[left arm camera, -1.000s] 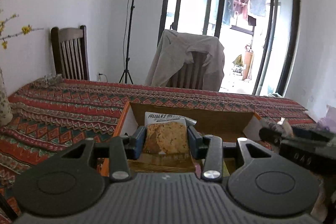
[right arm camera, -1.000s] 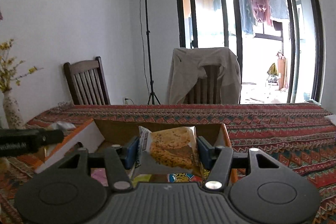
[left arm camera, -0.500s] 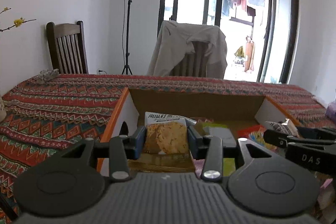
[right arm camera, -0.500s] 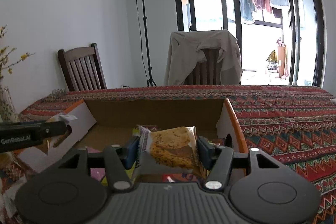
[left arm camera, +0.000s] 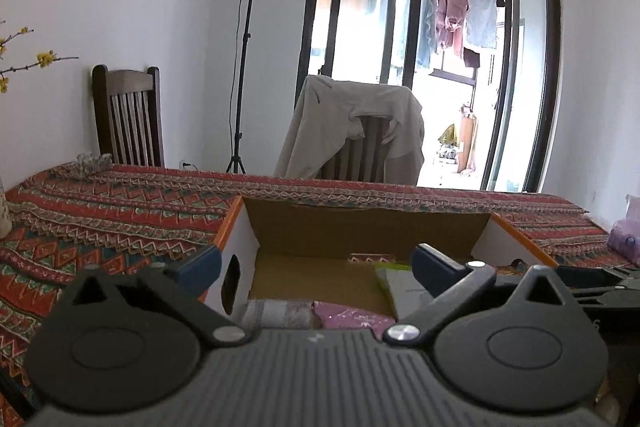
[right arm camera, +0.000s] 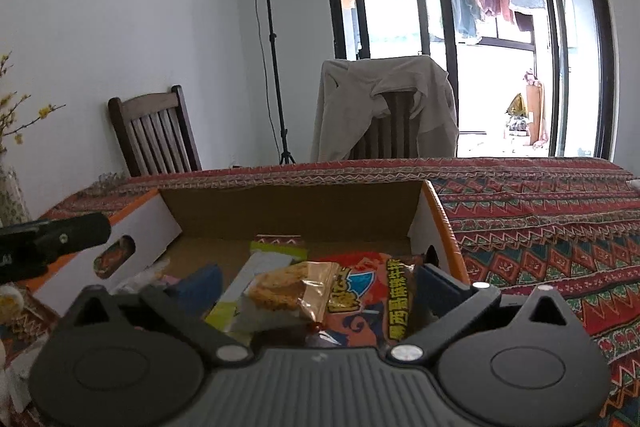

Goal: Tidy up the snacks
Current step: 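Open both tools to release the cracker packets into the box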

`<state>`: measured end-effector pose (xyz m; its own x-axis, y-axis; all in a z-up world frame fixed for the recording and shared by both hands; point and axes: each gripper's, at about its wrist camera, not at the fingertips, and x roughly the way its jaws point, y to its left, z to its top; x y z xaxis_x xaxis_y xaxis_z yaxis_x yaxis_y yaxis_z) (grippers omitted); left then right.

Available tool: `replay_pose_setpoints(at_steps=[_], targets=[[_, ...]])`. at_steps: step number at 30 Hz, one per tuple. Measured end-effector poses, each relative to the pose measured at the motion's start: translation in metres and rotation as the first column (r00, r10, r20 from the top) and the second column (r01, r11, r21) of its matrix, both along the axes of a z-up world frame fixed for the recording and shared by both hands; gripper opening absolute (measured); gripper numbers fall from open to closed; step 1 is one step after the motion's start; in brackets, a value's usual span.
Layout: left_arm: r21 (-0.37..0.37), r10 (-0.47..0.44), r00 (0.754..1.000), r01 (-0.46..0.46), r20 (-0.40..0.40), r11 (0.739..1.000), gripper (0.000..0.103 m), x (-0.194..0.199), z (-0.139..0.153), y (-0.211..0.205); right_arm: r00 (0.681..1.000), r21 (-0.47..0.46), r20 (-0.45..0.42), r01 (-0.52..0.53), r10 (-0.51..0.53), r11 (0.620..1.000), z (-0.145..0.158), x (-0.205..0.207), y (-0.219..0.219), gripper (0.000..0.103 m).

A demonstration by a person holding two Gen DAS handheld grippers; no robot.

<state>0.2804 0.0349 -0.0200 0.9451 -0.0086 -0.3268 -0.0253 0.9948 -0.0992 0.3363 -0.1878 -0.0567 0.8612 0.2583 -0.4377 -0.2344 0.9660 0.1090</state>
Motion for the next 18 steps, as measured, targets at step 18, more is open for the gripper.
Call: replay_pose_setpoints(at_steps=[18], targets=[[-0.037,0.014,1.000,-0.013,0.019,0.999,0.103,-0.0012,0.0080,0.0036,0.999,-0.005,0.030,0.012,-0.011,1.000,0.0089,-0.0040,-0.0019,0.103]])
